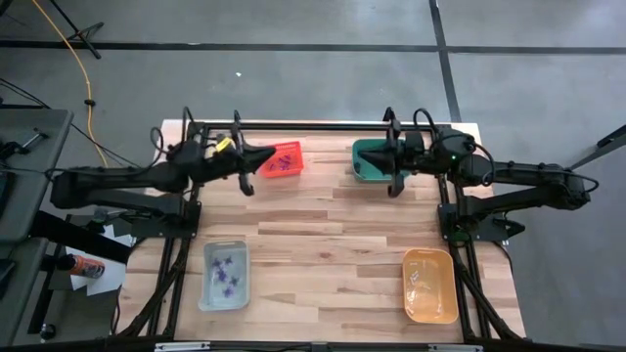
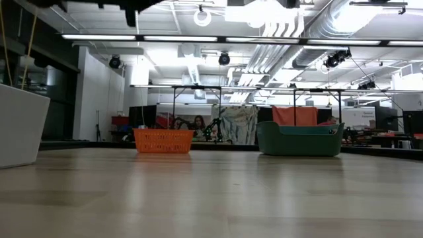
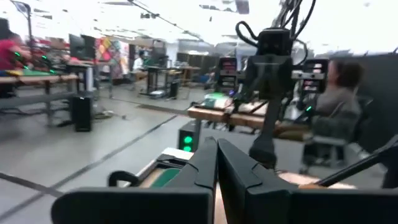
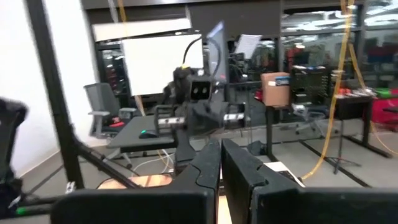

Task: Sort Halloween decoration
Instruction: Return to Home Position

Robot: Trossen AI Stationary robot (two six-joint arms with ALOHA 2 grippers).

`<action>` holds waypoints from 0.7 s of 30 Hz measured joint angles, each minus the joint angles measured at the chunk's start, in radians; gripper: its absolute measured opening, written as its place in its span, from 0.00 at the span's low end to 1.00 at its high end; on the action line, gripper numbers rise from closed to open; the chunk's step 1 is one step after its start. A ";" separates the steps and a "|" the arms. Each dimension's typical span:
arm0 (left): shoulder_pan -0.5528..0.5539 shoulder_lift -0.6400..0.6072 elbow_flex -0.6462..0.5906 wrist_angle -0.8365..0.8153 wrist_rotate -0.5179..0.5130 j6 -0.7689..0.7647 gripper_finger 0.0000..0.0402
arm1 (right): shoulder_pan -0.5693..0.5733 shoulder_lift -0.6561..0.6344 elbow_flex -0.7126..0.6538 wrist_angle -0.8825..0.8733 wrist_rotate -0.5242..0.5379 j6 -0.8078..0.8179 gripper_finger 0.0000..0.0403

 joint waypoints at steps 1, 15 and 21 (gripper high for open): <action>0.011 -0.001 -0.025 0.034 0.021 -0.024 0.00 | 0.000 0.000 0.000 0.000 0.016 0.012 0.03; 0.035 -0.243 -0.453 0.316 0.003 -0.272 0.00 | -0.026 0.000 0.000 -0.048 0.027 0.124 0.03; 0.035 -0.336 -0.548 0.347 -0.042 -0.308 0.00 | -0.026 -0.009 0.000 -0.049 0.027 0.149 0.03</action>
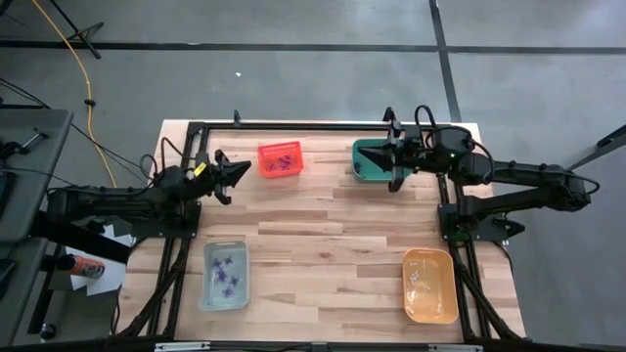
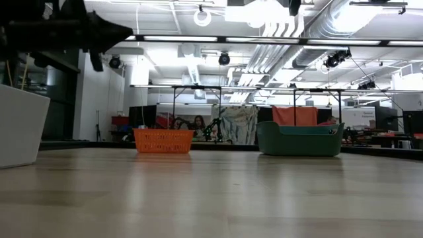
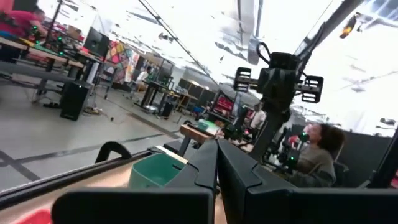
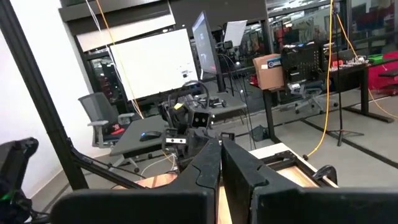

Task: Sort Halloween decoration
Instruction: Return to Home Position

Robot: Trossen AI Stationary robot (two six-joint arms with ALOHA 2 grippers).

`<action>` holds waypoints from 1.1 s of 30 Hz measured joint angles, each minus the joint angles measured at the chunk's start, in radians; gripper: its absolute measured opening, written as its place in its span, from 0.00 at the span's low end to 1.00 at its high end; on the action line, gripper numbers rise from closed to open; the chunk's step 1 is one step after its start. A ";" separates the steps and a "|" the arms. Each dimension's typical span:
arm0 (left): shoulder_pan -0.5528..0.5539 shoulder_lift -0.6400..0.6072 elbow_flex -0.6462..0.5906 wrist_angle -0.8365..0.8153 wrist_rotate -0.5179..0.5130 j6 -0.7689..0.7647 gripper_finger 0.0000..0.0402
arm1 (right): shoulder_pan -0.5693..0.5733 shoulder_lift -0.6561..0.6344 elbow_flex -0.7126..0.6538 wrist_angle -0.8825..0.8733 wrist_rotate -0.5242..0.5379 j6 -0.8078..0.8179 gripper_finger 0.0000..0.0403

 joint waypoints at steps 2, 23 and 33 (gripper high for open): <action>0.000 -0.019 -0.025 0.002 -0.008 -0.015 0.00 | 0.000 -0.011 0.000 -0.008 0.000 0.000 0.03; -0.023 -0.054 -0.058 -0.171 0.025 -0.170 0.00 | 0.001 -0.308 -0.089 -0.486 -0.022 -0.016 0.00; -0.023 -0.053 -0.058 -0.193 0.025 -0.171 0.00 | 0.027 -0.569 -0.554 -0.008 -0.031 0.121 0.00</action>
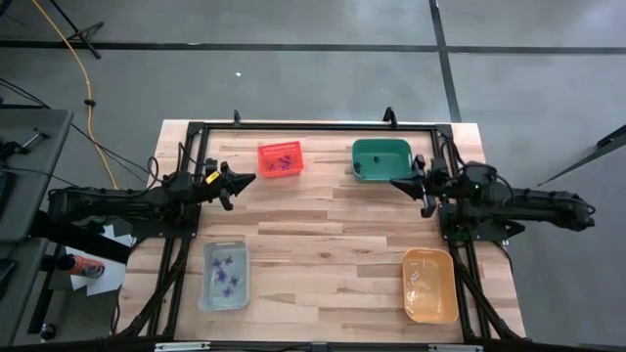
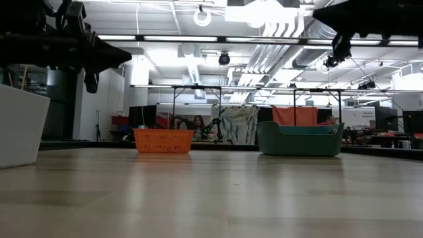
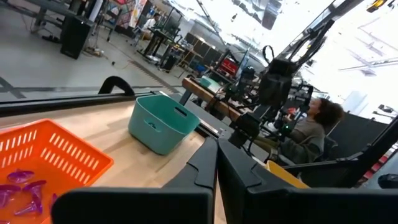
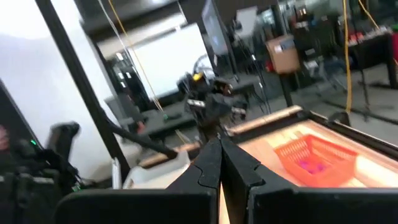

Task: Sort Halloween decoration
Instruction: Return to Home Position

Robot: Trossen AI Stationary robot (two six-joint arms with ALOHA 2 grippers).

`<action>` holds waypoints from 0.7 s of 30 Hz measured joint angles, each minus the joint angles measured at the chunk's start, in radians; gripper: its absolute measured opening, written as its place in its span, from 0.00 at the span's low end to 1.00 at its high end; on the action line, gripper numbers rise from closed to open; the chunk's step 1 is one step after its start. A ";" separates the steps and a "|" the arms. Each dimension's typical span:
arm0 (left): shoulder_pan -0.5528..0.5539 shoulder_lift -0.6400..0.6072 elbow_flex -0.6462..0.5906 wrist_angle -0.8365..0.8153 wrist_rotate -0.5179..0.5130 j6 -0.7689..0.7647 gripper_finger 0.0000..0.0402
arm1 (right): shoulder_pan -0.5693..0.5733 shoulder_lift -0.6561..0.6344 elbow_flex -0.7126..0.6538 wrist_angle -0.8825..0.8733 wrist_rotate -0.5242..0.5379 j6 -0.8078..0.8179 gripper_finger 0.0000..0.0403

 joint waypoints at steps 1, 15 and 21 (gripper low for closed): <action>0.000 0.000 0.000 0.000 0.000 -0.003 0.00 | 0.001 -0.018 -0.036 0.044 0.000 0.011 0.00; 0.000 -0.083 0.002 -0.075 0.000 -0.004 0.00 | 0.001 -0.096 -0.252 0.182 0.083 -0.015 0.00; 0.000 -0.261 0.002 -0.196 0.000 -0.004 0.00 | 0.001 -0.096 -0.260 0.016 0.084 -0.014 0.00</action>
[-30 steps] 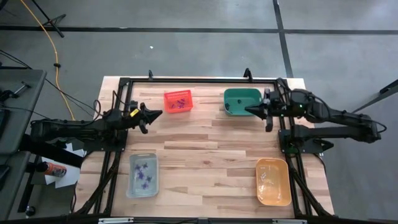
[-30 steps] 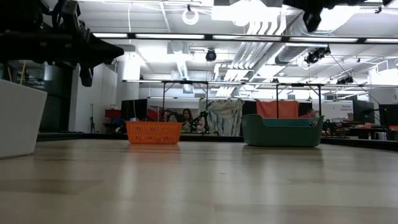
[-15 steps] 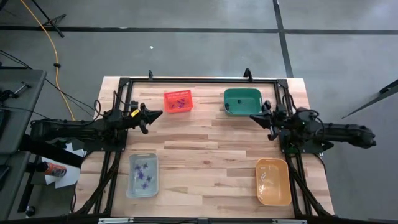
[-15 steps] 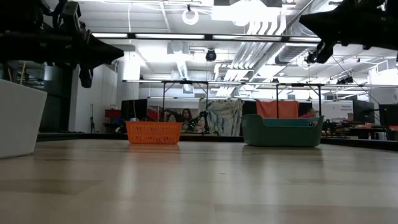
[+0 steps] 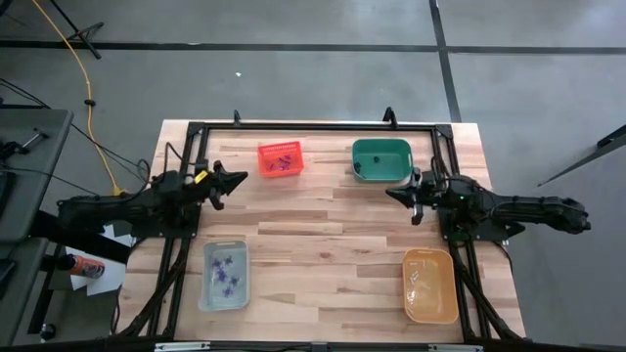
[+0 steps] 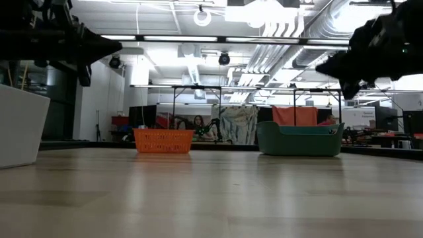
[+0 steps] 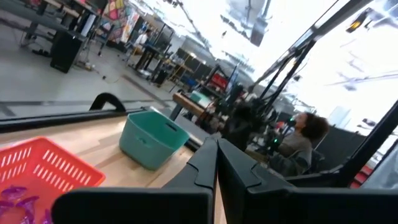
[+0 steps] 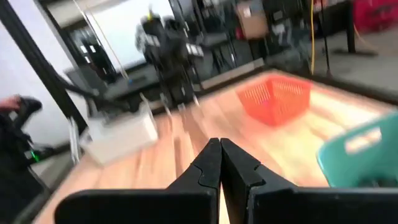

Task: Sort Halloween decoration
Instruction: Return to Home Position

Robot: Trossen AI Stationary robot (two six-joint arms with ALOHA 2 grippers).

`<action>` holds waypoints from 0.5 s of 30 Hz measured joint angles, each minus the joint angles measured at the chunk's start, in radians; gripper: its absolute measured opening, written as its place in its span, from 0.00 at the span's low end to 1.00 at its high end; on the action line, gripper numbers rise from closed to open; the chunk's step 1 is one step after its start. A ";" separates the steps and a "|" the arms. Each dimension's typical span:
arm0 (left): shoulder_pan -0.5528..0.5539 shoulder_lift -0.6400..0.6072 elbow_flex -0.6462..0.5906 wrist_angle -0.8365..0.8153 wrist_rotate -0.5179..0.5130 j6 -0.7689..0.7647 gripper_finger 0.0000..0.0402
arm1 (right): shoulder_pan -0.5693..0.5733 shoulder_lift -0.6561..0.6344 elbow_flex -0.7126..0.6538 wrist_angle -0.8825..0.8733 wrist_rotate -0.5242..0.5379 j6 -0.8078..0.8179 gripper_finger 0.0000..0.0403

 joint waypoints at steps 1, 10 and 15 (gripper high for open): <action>0.000 -0.033 0.000 -0.026 0.000 0.000 0.00 | 0.000 0.000 0.000 -0.032 0.000 0.000 0.00; -0.004 -0.214 -0.002 -0.276 -0.003 -0.002 0.00 | 0.001 -0.005 0.000 -0.241 0.000 0.000 0.00; -0.005 -0.214 -0.001 -0.337 -0.001 0.000 0.00 | 0.014 -0.091 0.000 -0.269 0.004 0.005 0.00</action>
